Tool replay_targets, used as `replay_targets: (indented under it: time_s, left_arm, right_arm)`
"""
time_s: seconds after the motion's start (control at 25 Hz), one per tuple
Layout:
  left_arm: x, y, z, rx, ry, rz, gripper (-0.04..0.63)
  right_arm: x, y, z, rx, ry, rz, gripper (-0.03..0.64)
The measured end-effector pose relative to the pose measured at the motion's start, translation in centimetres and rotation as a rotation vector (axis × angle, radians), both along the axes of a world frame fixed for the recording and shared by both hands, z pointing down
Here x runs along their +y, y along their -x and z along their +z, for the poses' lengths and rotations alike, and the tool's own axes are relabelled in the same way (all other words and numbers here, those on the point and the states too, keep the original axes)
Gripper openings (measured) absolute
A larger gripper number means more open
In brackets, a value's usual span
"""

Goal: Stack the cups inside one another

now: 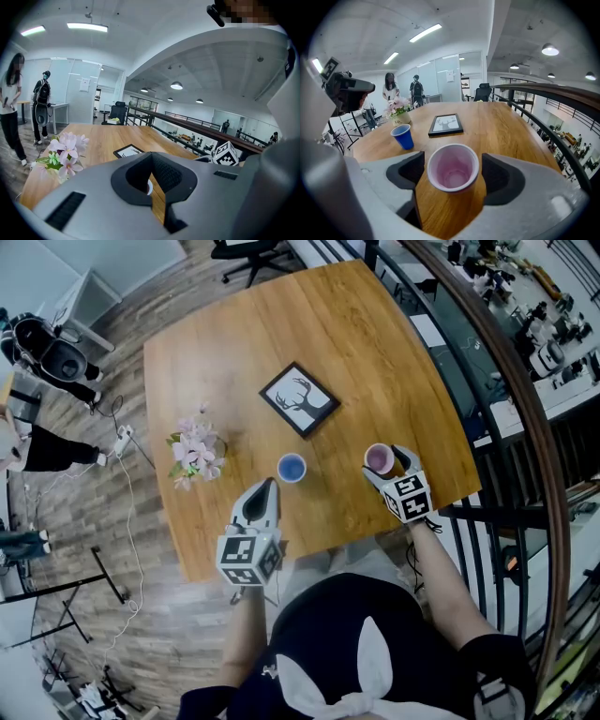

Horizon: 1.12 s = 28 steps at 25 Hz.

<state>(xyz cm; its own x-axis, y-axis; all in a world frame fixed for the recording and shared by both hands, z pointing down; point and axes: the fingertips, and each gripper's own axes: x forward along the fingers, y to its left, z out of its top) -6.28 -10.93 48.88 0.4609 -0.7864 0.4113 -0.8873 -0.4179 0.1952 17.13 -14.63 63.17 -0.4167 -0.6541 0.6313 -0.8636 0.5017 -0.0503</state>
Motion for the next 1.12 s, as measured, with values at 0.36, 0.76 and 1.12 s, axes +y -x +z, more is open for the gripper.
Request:
replay_targets:
  time_s: [0.36, 0.76, 1.12]
  left_arm:
    - [-0.3, 0.2, -1.0, 0.017, -0.026, -0.007, 0.015]
    - [-0.1, 1.7, -1.6, 0.039, -0.043, -0.035, 0.015]
    - [0.6, 3.1, -1.5, 0.043, -0.045, -0.064, 0.015]
  right_arm:
    - [0.2, 0.1, -7.5, -0.064, -0.154, 0.012, 0.38]
    - [3.3, 1.4, -13.4, -0.139, -0.258, 0.017, 0.38]
    - [4.4, 4.4, -13.6, -0.148, -0.255, -0.056, 0.38]
